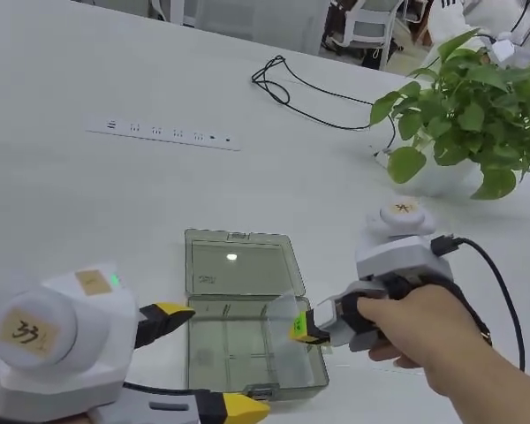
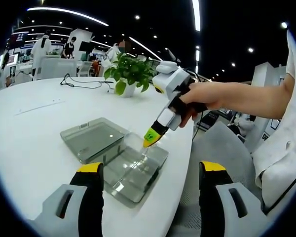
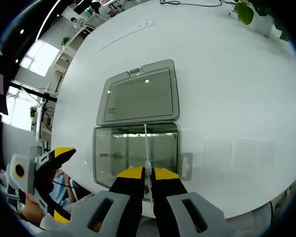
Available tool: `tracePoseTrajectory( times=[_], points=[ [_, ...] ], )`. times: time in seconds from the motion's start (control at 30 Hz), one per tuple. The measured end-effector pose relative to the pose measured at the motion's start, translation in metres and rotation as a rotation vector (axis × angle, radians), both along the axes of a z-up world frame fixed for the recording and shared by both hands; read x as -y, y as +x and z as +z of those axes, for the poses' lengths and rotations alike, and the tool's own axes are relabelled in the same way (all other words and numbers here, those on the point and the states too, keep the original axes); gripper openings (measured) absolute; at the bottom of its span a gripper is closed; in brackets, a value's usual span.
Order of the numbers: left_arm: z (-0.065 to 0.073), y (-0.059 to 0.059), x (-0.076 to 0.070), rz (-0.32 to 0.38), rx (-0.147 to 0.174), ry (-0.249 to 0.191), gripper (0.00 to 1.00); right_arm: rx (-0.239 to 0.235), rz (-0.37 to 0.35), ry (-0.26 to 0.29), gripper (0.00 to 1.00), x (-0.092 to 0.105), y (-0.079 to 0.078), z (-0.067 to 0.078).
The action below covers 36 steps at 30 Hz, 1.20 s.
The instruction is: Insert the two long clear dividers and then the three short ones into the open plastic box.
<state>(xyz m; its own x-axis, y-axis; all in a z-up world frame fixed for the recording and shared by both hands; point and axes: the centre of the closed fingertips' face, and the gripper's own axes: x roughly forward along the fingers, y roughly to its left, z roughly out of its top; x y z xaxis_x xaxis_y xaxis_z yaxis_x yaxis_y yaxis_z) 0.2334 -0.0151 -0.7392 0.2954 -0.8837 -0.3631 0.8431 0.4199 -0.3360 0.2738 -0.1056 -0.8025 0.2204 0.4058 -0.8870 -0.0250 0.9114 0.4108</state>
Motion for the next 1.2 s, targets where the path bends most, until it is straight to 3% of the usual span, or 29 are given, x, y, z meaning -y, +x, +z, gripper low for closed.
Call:
tracePoseTrajectory(
  times=[1.2],
  points=[
    [-0.0028, 0.0011, 0.0002, 0.005, -0.01, -0.005, 0.8, 0.0, 0.017, 0.01, 0.06, -0.0039, 0.0034, 0.0064]
  ],
)
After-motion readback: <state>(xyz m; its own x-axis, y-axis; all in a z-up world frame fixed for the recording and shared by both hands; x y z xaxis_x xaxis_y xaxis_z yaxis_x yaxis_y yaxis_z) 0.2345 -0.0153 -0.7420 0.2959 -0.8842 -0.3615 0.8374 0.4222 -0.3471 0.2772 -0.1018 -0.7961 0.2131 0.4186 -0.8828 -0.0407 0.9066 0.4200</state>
